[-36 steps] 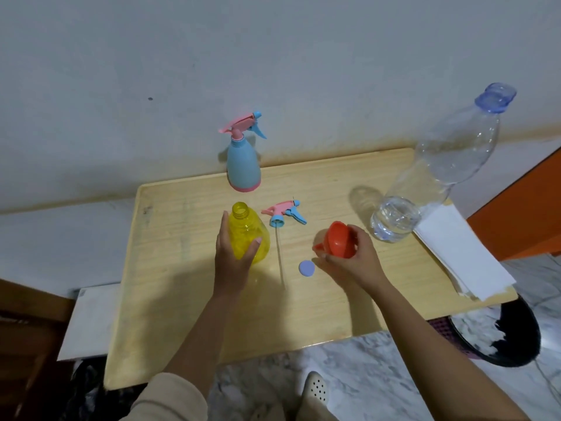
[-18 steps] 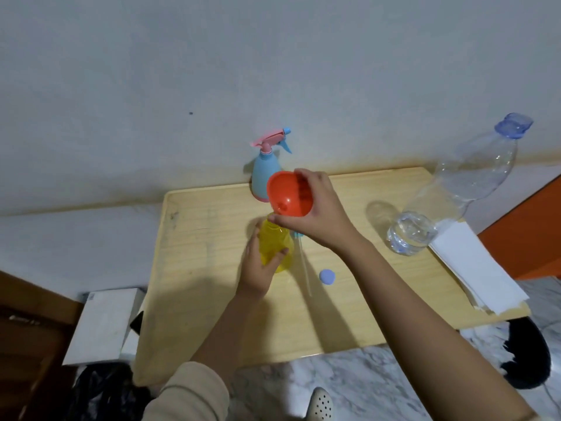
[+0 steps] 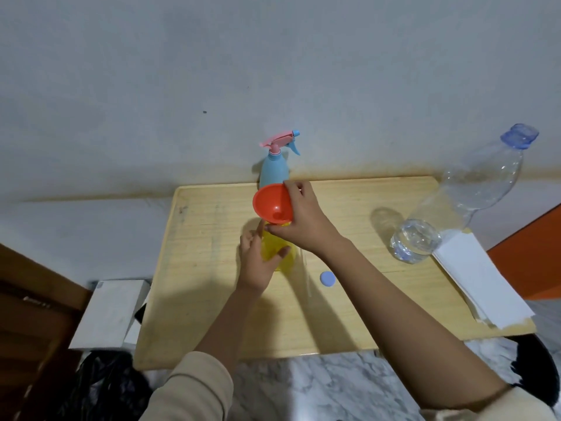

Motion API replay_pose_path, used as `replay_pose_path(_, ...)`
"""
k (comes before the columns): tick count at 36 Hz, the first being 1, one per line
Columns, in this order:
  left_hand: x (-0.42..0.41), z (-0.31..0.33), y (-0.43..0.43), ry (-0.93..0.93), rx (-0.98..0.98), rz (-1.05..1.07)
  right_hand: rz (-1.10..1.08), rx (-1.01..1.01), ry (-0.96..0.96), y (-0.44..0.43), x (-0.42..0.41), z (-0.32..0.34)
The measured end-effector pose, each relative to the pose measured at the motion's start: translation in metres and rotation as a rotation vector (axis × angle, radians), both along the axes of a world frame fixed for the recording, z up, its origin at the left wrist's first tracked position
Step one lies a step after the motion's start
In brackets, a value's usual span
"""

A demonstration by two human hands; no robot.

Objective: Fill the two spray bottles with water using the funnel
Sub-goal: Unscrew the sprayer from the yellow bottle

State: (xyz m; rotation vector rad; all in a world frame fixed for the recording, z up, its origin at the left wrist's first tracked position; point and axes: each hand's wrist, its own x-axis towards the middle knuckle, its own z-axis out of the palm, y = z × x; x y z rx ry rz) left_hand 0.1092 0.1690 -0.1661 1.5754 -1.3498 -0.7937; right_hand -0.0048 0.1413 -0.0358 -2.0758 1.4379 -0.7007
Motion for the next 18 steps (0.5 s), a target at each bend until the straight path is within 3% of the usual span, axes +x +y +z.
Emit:
replay_pose_path(7,-0.013,0.009,0.018,-0.036,-0.07,0.113,0.15,0.056,-0.028,0.01,-0.023,0.006)
replay_pose_path(10,-0.032,0.01,0.04,0.083,-0.088,0.268,0.149,0.007,-0.11,0.023,-0.049,0.006)
replay_pose_path(14,-0.073,0.02,0.063,0.213,-0.185,0.35,0.011,-0.109,-0.236,0.051,-0.099,0.0)
replay_pose_path(18,-0.123,0.049,0.06,0.286,-0.26,0.254,-0.183,-0.243,-0.337,0.07,-0.159,-0.024)
